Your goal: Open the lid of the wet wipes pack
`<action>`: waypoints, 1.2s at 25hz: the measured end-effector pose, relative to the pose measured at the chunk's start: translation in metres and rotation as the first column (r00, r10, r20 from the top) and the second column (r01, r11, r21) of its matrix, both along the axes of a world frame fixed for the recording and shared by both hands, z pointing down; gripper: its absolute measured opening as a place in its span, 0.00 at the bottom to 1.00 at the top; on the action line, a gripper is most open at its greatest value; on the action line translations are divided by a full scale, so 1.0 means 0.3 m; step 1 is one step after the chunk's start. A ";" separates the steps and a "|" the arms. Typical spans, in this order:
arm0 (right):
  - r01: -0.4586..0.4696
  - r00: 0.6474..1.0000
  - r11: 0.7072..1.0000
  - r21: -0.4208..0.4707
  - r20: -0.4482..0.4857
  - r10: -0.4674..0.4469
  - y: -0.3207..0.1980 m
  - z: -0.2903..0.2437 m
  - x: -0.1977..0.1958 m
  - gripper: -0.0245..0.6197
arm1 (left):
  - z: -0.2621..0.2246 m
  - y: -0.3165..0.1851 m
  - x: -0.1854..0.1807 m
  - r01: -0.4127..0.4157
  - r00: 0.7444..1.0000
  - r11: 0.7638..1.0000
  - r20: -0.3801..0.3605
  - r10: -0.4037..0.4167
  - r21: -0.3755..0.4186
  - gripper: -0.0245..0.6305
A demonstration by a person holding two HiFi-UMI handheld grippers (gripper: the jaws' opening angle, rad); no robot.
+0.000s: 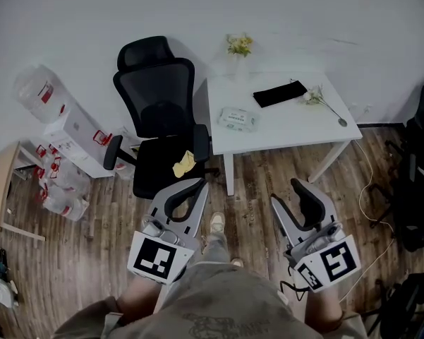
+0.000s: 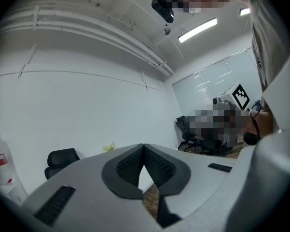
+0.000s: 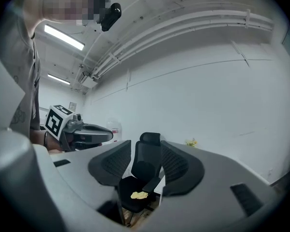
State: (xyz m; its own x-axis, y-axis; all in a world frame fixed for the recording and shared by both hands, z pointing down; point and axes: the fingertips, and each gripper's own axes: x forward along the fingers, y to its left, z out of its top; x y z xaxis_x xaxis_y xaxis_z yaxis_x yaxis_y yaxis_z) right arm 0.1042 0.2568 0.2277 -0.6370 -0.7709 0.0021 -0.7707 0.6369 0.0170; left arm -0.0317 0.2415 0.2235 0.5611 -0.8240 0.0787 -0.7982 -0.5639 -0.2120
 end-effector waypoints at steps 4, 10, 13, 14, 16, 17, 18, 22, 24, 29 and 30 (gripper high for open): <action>-0.007 1.000 1.000 -0.017 -0.018 0.007 -0.073 0.033 -0.001 0.33 | 0.018 -0.073 0.002 -0.008 1.000 1.000 -0.006 0.008 0.002 0.06; -0.002 0.999 0.999 -0.041 -0.054 0.000 -0.228 0.072 -0.011 0.31 | 0.044 -0.231 -0.001 -0.011 1.000 1.000 -0.009 0.011 -0.011 0.06; -0.001 0.998 0.998 -0.061 -0.057 -0.003 -0.336 0.100 -0.026 0.30 | 0.065 -0.332 -0.015 -0.013 1.000 1.000 0.002 0.013 -0.024 0.06; -0.003 0.998 0.998 -0.068 -0.062 -0.001 -0.375 0.109 -0.032 0.30 | 0.073 -0.368 -0.022 -0.015 1.000 0.999 0.006 0.015 -0.029 0.06; -0.009 0.997 0.997 -0.081 -0.077 0.003 -0.455 0.123 -0.047 0.30 | 0.086 -0.442 -0.034 -0.020 1.000 0.999 0.010 0.020 -0.045 0.06; -0.012 0.996 0.996 -0.088 -0.085 0.004 -0.494 0.125 -0.058 0.30 | 0.092 -0.480 -0.040 -0.023 1.000 0.998 0.012 0.024 -0.055 0.06; -0.013 0.996 0.995 -0.094 -0.091 0.004 -0.531 0.126 -0.071 0.30 | 0.096 -0.519 -0.047 -0.027 0.999 0.998 0.015 0.028 -0.063 0.06; -0.015 0.994 0.994 -0.110 -0.108 0.003 -0.675 0.123 -0.131 0.30 | 0.103 -0.672 -0.085 -0.051 0.998 0.996 0.039 0.054 -0.074 0.06; -0.023 0.993 0.994 -0.111 -0.117 0.010 -0.748 0.119 -0.156 0.30 | 0.101 -0.745 -0.105 -0.067 0.997 0.995 0.044 0.070 -0.073 0.06; -0.047 0.990 0.992 -0.119 -0.138 0.030 -0.923 0.133 -0.199 0.30 | 0.114 -0.918 -0.140 -0.105 0.994 0.991 0.027 0.108 -0.082 0.06; -0.051 0.989 0.991 -0.124 -0.143 0.033 -0.957 0.140 -0.208 0.30 | 0.121 -0.952 -0.150 -0.110 0.993 0.990 0.026 0.113 -0.086 0.06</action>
